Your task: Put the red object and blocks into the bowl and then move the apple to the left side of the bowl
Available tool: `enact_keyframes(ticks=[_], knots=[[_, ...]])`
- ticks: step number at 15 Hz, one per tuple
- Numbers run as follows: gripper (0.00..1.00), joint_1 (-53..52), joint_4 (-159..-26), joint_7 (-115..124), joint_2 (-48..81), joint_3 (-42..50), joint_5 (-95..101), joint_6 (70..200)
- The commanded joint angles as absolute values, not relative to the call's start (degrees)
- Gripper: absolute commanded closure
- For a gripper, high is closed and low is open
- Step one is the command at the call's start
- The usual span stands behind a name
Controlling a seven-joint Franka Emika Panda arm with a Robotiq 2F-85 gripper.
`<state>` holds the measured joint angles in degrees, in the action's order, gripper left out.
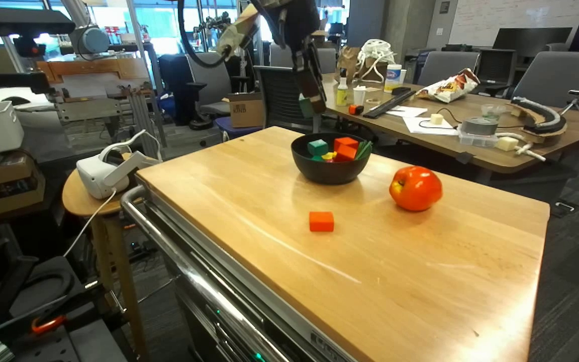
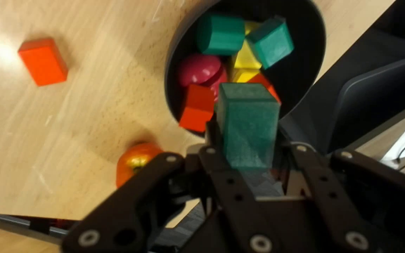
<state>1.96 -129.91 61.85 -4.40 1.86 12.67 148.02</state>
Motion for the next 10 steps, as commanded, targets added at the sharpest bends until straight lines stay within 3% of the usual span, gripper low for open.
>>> enact_keyframes(ticks=[1,5,6,8,10], knots=[[0.83,1.8,-126.8,66.5,2.2,-1.0,18.0,149.6],[0.81,0.2,-124.2,70.8,8.8,1.0,23.7,148.1],[0.42,-0.1,-123.9,70.4,9.5,1.6,23.6,148.0],[0.35,-0.4,-123.7,68.6,9.5,2.5,22.1,147.8],[0.19,0.0,-125.8,64.0,5.5,3.0,21.3,147.3]])
